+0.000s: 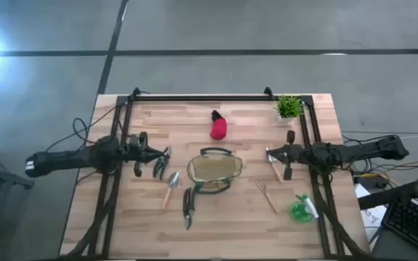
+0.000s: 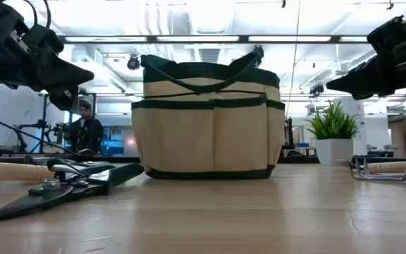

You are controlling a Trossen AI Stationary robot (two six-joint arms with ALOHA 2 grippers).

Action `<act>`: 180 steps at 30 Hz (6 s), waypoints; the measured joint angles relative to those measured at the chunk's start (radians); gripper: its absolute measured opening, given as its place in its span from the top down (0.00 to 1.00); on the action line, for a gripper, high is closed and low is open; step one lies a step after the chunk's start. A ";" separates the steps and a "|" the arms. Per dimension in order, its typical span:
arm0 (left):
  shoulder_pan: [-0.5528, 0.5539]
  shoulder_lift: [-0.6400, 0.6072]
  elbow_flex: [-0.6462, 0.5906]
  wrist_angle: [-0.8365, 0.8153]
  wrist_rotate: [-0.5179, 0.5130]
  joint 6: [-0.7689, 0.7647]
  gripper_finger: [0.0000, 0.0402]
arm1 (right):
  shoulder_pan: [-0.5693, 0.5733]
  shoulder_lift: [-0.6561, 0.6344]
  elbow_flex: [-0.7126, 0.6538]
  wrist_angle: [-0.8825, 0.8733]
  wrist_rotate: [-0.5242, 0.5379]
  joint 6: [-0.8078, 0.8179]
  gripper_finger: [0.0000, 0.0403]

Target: Pick & Place Garden tools in Gardening bag

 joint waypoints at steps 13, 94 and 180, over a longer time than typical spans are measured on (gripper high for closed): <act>0.000 0.000 0.000 0.000 0.000 0.000 0.98 | 0.000 0.000 0.000 0.000 0.000 0.000 0.98; 0.000 0.000 0.000 0.000 0.000 0.000 0.98 | -0.572 1.113 0.967 -0.321 -0.080 0.141 0.76; 0.000 0.000 0.000 0.000 0.000 0.000 0.98 | 0.755 0.964 1.182 -1.351 -0.323 1.982 0.86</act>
